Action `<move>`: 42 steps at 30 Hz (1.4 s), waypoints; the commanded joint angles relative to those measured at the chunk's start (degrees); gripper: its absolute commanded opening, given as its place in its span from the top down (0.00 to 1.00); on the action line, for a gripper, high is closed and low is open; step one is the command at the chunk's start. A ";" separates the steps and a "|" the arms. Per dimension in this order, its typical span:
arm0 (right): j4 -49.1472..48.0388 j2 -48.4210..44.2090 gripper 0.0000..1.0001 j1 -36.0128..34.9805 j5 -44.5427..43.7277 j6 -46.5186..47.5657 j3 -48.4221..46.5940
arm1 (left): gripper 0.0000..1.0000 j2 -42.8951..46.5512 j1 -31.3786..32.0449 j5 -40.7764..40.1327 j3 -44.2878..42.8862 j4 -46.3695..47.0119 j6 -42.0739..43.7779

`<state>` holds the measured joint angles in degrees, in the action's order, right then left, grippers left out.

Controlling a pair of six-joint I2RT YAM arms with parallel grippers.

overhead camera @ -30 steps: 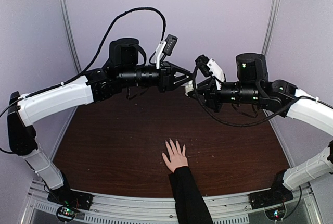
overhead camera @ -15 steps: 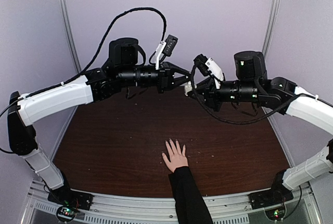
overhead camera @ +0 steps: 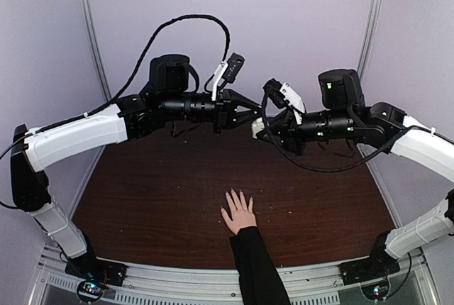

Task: Paint the nails
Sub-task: Screw the nail polish bottle cap onto the nail polish bottle.

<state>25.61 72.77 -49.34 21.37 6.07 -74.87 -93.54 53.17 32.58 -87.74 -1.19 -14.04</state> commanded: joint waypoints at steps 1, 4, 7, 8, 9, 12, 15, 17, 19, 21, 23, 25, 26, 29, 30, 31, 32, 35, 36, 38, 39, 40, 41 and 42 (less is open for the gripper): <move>-8.21 -2.63 1.00 -0.45 9.83 1.98 -3.09 | 1.00 -1.44 1.24 8.38 1.57 -0.80 1.23; -9.52 -3.60 1.00 -0.49 13.39 2.53 -2.92 | 1.00 -1.77 1.19 11.90 1.70 0.23 1.34; -9.98 -4.08 1.00 -0.45 16.50 3.12 -3.27 | 1.00 -2.20 1.31 15.13 1.56 0.68 1.75; -9.95 -4.06 1.00 -0.48 17.49 3.42 -3.54 | 1.00 -2.44 1.27 16.29 0.99 0.13 2.24; -9.63 -4.04 1.00 -0.47 18.49 3.65 -3.95 | 1.00 -2.70 1.26 17.52 0.42 -0.78 2.97; -9.15 -3.69 1.00 -0.41 21.47 4.24 -5.18 | 1.00 -3.51 1.27 21.77 -0.95 -3.50 5.66; -8.59 -2.99 1.00 -0.40 24.32 4.85 -6.17 | 1.00 -4.03 1.29 26.02 -1.76 -5.54 8.06; -8.21 -2.37 1.00 -0.40 26.40 5.08 -7.11 | 1.00 -4.75 1.25 28.50 -2.83 -7.69 9.75; -8.14 -1.84 1.00 -0.40 28.31 5.00 -8.00 | 1.00 -5.71 1.28 31.24 -4.07 -9.48 10.71; -8.15 -1.33 1.00 -0.38 30.33 4.79 -8.83 | 1.00 -6.69 1.26 34.02 -4.79 -9.90 10.70; -8.39 -1.03 1.00 -0.38 31.80 4.44 -9.41 | 1.00 -7.26 1.29 35.56 -5.22 -9.25 10.01; -8.60 -0.82 1.00 -0.39 32.89 4.23 -9.94 | 1.00 -7.74 1.28 37.02 -5.39 -8.68 9.37; -8.60 -0.65 1.00 -0.40 33.33 4.11 -10.23 | 1.00 -7.84 1.30 37.32 -5.60 -8.72 9.23; -8.47 -0.36 1.00 -0.40 34.42 3.94 -10.86 | 1.00 -8.21 1.30 38.52 -6.30 -9.05 9.04; -8.47 -0.27 1.00 -0.35 34.64 3.88 -10.96 | 1.00 -8.17 1.18 38.59 -6.44 -9.13 8.97; -8.48 -0.26 1.00 -0.35 34.70 3.80 -10.94 | 0.99 -8.23 1.24 38.49 -6.55 -9.14 8.95; -8.40 -0.26 1.00 -0.39 34.78 3.86 -10.92 | 0.98 -8.17 1.15 38.19 -6.64 -9.33 8.95; -7.56 -0.71 1.00 -0.36 33.45 4.32 -10.23 | 0.91 -7.08 0.50 35.10 -6.05 -7.94 7.26; -7.09 -0.93 1.00 -0.42 32.37 4.67 -9.80 | 0.89 -6.23 0.04 33.74 -5.14 -6.23 6.22; -6.59 -1.41 1.00 -0.40 30.68 5.42 -8.61 | 0.83 -4.06 -0.86 31.26 -2.84 -2.71 4.75; -6.47 -1.67 1.00 -0.35 30.04 5.63 -8.02 | 0.81 -3.04 -1.22 29.81 -2.04 -1.97 4.58; -6.33 -1.81 1.00 -0.38 29.56 5.70 -7.60 | 0.79 -2.11 -1.50 28.43 -1.70 -1.99 4.76; -6.13 -1.96 1.00 -0.32 29.16 5.83 -7.16 | 0.75 -1.52 -1.75 27.44 -1.71 -2.62 5.08; -5.97 -2.01 1.00 -0.25 28.84 5.88 -6.69 | 0.70 -1.14 -2.04 26.86 -1.85 -3.20 5.33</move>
<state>30.44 73.47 -49.39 51.37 10.76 -80.29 -95.18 52.03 66.54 -92.23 -0.89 -7.84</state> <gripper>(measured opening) 0.212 0.238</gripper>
